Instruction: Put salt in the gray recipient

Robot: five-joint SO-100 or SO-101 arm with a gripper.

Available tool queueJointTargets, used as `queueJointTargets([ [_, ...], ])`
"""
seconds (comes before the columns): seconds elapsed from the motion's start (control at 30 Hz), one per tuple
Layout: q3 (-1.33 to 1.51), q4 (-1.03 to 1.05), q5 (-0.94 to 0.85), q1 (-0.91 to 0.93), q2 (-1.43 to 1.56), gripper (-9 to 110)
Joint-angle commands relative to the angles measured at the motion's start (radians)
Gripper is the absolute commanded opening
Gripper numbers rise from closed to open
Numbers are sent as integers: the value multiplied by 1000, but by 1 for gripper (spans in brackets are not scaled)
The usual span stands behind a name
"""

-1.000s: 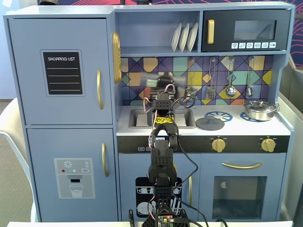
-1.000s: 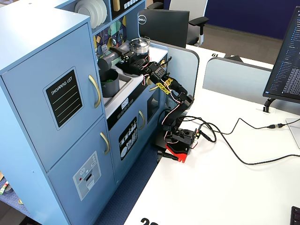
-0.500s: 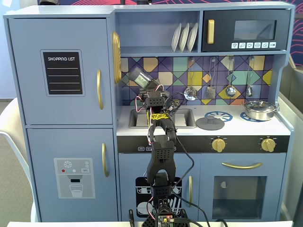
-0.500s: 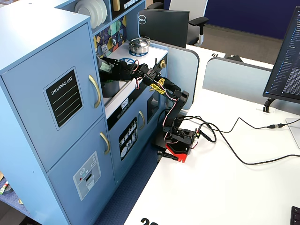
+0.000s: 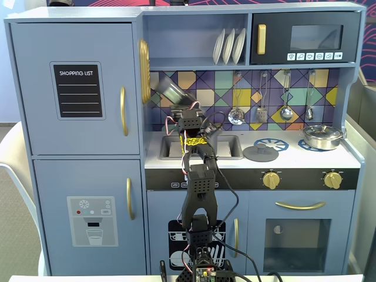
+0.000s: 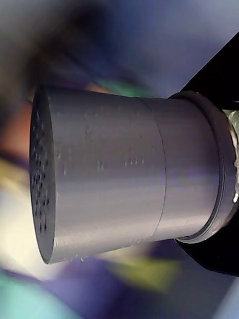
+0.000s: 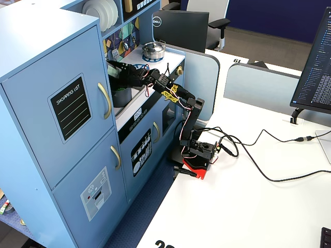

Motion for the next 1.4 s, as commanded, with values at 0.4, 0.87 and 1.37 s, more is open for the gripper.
queueJointTargets([
  [0.4,-110,-29,31,18,-8,0],
  [0.87,-144,216,55,58,-57,0],
  [1.37,-236,95,-856,391,-78,0],
])
